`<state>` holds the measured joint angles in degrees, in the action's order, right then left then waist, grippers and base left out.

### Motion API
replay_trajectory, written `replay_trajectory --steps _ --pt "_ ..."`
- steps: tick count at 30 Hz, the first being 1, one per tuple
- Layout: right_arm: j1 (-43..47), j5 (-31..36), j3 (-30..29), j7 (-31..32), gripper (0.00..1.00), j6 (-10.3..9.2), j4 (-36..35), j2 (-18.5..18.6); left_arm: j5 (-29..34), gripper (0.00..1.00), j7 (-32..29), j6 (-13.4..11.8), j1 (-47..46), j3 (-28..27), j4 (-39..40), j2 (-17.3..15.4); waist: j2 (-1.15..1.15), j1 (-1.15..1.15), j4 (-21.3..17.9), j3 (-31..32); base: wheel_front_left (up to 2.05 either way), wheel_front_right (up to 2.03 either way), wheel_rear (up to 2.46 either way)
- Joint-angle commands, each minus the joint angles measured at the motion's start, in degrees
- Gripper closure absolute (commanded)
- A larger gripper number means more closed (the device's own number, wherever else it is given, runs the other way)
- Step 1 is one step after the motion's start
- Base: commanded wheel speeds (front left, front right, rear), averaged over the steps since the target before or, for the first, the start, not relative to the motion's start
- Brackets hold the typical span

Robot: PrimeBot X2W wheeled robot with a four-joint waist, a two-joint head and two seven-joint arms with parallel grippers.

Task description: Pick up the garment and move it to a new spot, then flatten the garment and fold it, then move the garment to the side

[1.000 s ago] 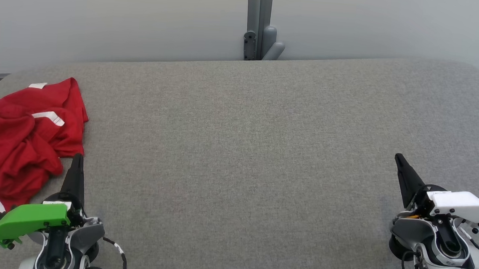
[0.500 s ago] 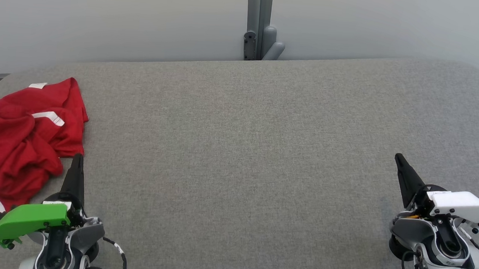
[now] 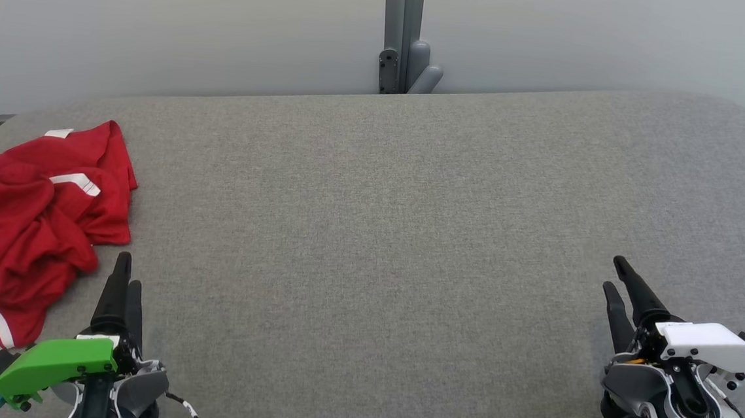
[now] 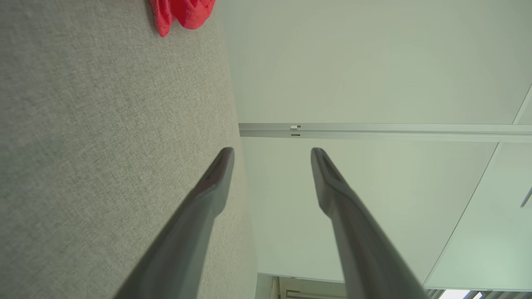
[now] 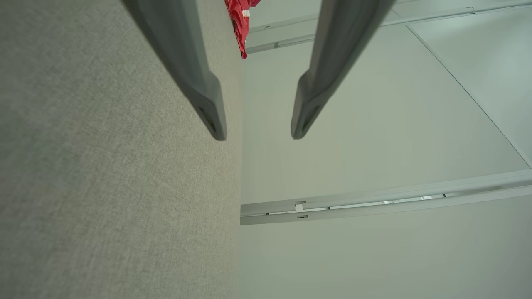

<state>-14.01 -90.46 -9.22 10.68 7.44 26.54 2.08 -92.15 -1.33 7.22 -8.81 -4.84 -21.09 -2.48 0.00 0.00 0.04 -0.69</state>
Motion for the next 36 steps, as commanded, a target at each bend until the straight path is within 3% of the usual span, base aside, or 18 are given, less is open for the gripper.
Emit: replay_trajectory --steps 1,10,24,36 --pt "-1.18 0.78 0.15 -0.87 0.0 0.02 -2.02 0.5 0.13 0.0 0.62 0.07 -1.76 0.5 1.43 -0.2 0.0 0.0 0.0 0.01 0.0 0.0 0.0" --pt "-0.47 5.13 1.4 -3.9 0.0 0.03 -4.75 1.78 3.66 0.0 2.45 0.1 -2.64 1.7 3.18 -0.48 0.0 0.0 -0.02 0.06 0.0 0.0 0.0" --pt "0.62 23.91 3.67 -8.17 0.0 0.03 -12.14 3.54 22.26 0.0 5.16 0.11 -3.54 4.85 7.41 -1.58 0.0 0.0 -0.09 0.25 0.0 0.0 0.0" --pt "2.3 38.63 5.79 -11.31 0.0 0.04 -15.74 5.03 36.56 0.0 7.18 -1.78 -3.46 8.03 9.38 -3.49 0.0 0.0 -0.1 0.48 0.0 0.0 0.0"
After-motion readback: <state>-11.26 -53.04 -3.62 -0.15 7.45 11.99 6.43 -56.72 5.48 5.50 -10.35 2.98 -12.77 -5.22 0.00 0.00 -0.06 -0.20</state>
